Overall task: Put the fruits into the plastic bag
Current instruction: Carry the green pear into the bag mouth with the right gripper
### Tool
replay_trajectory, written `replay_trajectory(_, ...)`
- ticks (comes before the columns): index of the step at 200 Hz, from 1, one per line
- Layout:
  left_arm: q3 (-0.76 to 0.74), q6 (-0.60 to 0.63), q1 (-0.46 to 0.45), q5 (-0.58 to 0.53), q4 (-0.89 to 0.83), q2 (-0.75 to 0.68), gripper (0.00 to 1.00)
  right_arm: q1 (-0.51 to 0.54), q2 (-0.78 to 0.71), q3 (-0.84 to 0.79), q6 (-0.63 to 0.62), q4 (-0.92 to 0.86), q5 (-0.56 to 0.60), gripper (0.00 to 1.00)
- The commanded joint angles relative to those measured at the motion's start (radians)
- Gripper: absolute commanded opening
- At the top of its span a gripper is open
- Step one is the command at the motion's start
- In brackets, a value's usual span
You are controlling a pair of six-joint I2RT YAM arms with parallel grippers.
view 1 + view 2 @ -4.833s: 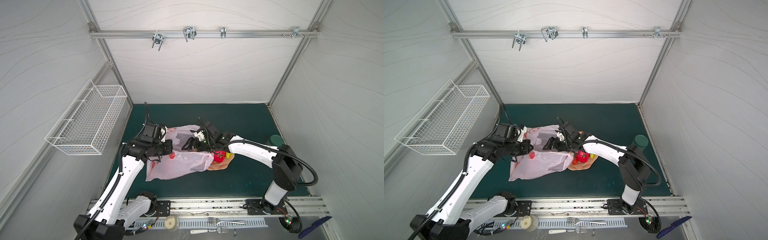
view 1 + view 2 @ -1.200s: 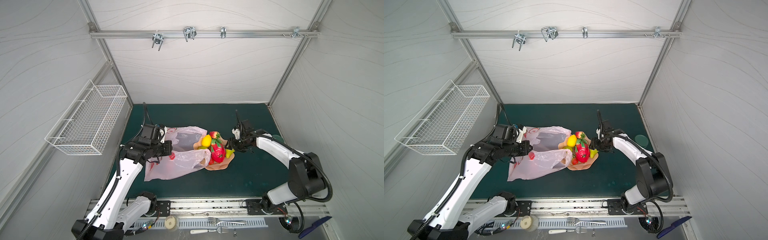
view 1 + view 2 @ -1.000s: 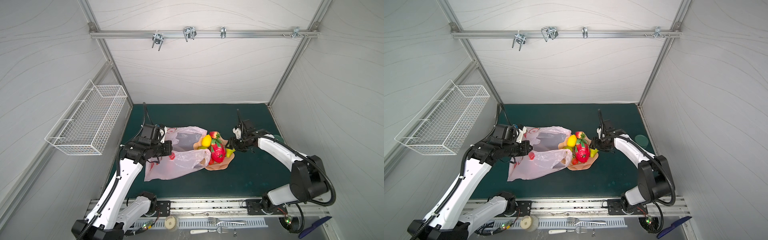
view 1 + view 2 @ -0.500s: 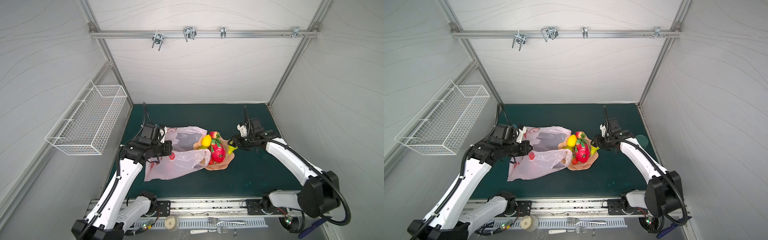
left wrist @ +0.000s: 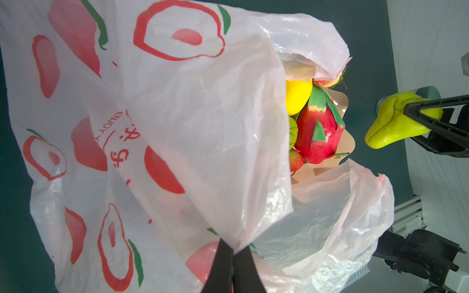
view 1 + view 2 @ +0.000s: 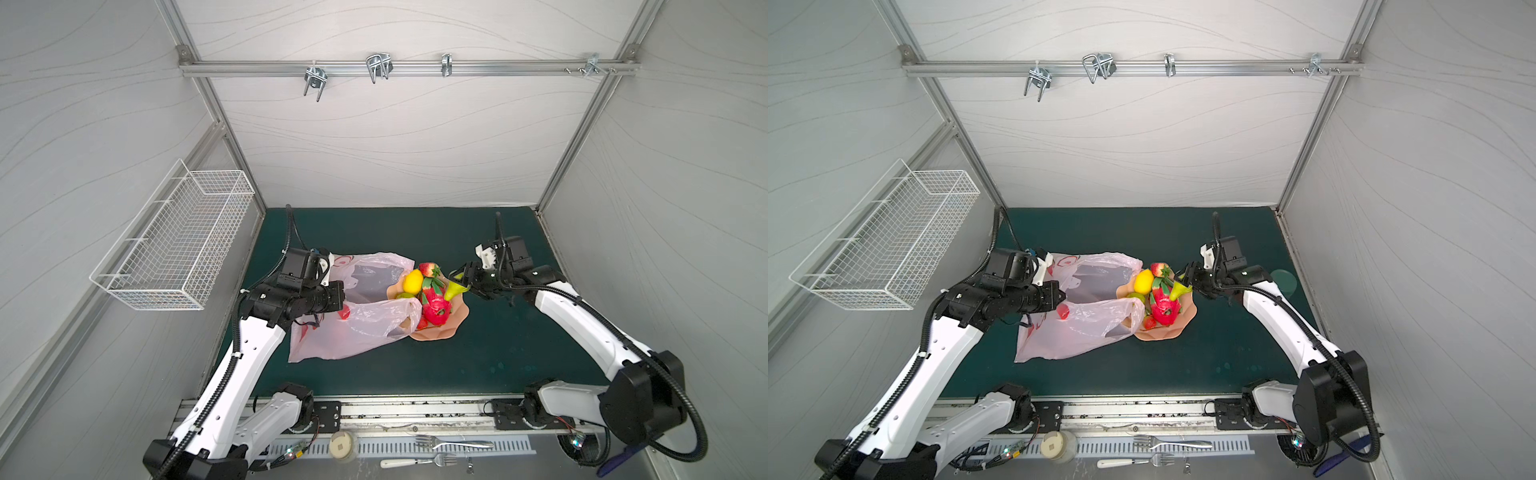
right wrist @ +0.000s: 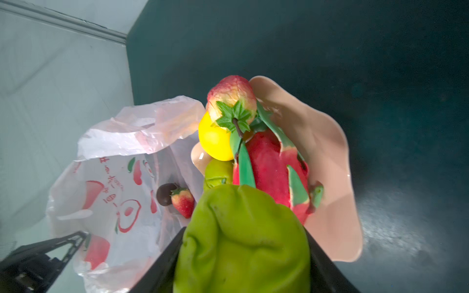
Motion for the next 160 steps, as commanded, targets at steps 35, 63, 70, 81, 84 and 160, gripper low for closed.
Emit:
replay_trajectory(35,0.010,0.004,0.005,0.007,0.010,-0.015,0.00,0.055,0.050,0.013,0.207,0.176,-0.067,0.39)
replay_trajectory(63,0.010,-0.001,0.005,0.011,0.015,-0.013,0.00,0.111,0.090,0.025,0.245,0.211,-0.054,0.38)
replay_trajectory(70,0.009,-0.002,0.004,0.011,0.016,-0.013,0.00,0.124,0.100,0.027,0.259,0.224,-0.053,0.38)
replay_trajectory(81,0.012,-0.003,0.005,0.012,0.017,-0.012,0.00,0.143,0.112,0.030,0.275,0.239,-0.046,0.38)
replay_trajectory(84,0.011,-0.004,0.005,0.013,0.017,-0.013,0.00,0.148,0.116,0.032,0.279,0.242,-0.043,0.38)
replay_trajectory(160,0.005,-0.021,0.005,0.021,0.033,-0.013,0.00,0.268,0.199,0.043,0.387,0.355,-0.049,0.38)
